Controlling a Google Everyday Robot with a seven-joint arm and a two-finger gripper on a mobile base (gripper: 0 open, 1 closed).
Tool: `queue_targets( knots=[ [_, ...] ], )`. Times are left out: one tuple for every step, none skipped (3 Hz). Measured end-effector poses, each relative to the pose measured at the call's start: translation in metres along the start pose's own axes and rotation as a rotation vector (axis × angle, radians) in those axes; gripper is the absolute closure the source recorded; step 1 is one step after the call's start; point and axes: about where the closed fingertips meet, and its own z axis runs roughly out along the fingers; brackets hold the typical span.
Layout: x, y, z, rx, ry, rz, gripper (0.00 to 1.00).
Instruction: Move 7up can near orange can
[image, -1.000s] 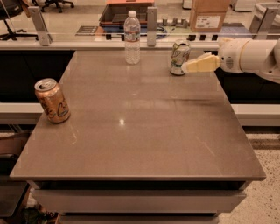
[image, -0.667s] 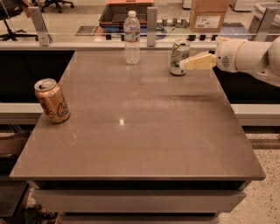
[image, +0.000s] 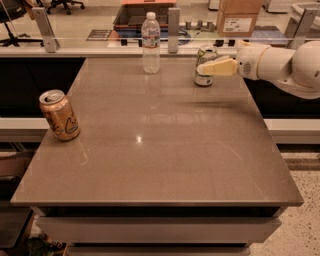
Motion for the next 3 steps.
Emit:
queue_targets(
  knots=[
    [0.004, 0.005, 0.024, -0.055, -0.007, 0.014, 0.0],
    [0.02, 0.007, 0.039, -0.077, -0.007, 0.043, 0.0],
    [0.031, 0.006, 0.048, -0.09, -0.02, 0.065, 0.18]
  ],
)
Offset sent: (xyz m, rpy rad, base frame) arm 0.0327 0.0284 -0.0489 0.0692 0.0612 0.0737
